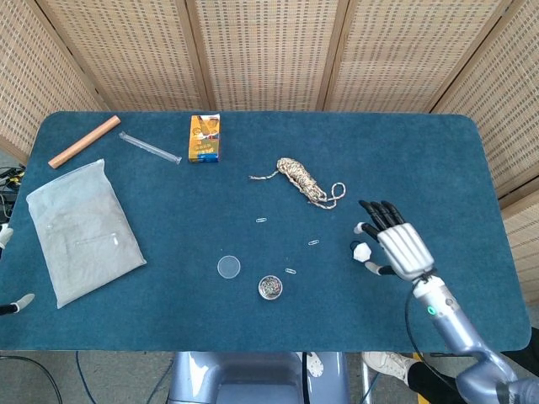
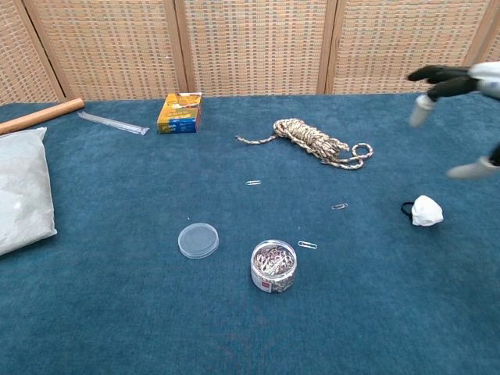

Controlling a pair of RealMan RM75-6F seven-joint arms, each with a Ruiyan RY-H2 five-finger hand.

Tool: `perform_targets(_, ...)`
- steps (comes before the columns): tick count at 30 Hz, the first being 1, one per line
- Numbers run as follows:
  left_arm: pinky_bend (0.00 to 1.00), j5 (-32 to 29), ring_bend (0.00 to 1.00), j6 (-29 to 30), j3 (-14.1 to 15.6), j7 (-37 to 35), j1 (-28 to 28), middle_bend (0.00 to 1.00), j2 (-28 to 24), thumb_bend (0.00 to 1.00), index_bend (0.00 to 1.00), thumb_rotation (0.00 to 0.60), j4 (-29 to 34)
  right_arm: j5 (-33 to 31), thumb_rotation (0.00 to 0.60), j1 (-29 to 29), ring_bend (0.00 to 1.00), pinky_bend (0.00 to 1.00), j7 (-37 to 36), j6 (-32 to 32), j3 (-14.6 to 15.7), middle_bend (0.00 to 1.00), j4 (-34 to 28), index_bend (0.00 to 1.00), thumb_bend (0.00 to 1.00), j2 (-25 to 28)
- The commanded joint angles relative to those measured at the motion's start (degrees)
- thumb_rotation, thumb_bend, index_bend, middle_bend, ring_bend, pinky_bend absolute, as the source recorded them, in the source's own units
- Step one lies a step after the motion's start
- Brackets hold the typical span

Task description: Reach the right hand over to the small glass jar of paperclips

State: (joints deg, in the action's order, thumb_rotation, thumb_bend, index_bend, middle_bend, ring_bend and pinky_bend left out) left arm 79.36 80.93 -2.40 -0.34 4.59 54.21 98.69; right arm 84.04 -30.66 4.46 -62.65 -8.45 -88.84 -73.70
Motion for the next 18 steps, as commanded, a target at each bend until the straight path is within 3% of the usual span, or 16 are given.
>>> perform_targets(1, 0.00, -0.92, 0.00, -0.78, -0.31, 0.16, 0.37, 0.00, 0.34, 0.00, 0.00, 0.600, -0.58, -6.56, 0.600, -6.32, 0.00, 0.00, 4.56, 7.23, -3.55, 0.00, 3.78, 0.39, 0.17, -6.31)
perform_targets(9, 0.00, -2.71, 0.00, -2.31, -0.99, -0.06, 1.06, 0.00, 0.54, 0.00, 0.00, 0.600, -1.19, -12.72, 0.600, -10.86, 0.00, 0.00, 8.81, 12.37, -4.25, 0.00, 10.31, 0.43, 0.23, -13.67)
perform_targets(18, 0.00, -2.47, 0.00, -2.87, -0.79, 0.29, 1.33, 0.00, 0.74, 0.00, 0.00, 0.600, -1.19, -14.10, 0.600, -13.23, 0.00, 0.00, 10.66, 13.86, -3.17, 0.00, 18.52, 0.46, 0.30, -19.73)
